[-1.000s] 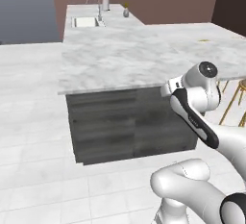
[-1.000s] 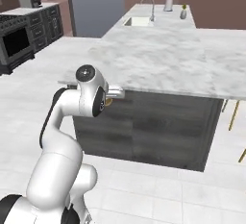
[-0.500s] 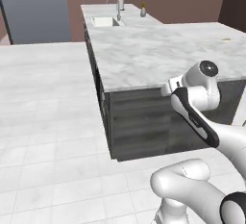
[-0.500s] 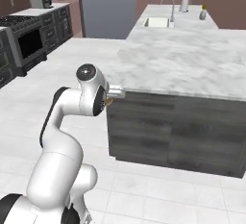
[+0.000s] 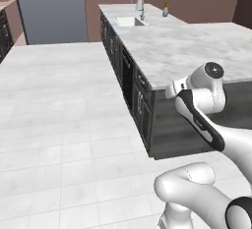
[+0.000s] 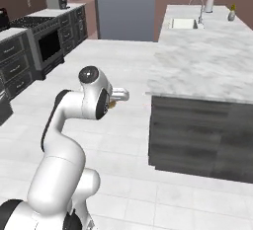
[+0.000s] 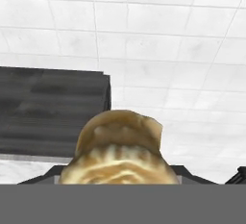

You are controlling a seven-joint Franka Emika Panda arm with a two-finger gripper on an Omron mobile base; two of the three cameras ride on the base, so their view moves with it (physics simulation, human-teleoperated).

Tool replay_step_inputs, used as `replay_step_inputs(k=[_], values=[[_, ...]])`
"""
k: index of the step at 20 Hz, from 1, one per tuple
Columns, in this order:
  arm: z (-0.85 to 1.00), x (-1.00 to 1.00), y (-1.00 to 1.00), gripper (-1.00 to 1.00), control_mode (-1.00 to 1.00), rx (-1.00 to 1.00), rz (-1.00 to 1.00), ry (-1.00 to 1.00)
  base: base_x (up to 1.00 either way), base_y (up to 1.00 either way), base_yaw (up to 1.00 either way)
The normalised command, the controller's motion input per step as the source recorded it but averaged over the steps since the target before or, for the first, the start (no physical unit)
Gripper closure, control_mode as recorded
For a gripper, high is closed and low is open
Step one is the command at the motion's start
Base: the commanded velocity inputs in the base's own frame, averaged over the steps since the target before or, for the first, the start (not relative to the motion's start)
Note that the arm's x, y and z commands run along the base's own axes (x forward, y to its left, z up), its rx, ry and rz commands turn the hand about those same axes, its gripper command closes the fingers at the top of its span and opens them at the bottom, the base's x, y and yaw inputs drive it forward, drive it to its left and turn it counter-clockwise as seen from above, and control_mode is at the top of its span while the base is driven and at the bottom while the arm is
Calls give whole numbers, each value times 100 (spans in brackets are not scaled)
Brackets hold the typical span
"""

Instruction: Pick the jar and candle from the dining table and place them in the open cabinet. Close the cabinet after placing the objects.

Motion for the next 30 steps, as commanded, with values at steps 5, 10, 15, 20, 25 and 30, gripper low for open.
replay_step_inputs(k=[5, 10, 15, 20, 25, 30], values=[[0, 0, 0, 100, 100, 0, 0, 0, 25, 100, -4], [0, 0, 0, 100, 100, 0, 0, 0, 87, 100, -2], [0, 0, 0, 100, 100, 0, 0, 0, 100, 100, 0], [0, 0, 0, 100, 100, 0, 0, 0, 100, 74, 5], [0, 0, 0, 100, 100, 0, 0, 0, 100, 2, 25], [0, 0, 0, 100, 100, 0, 0, 0, 100, 0, 25]])
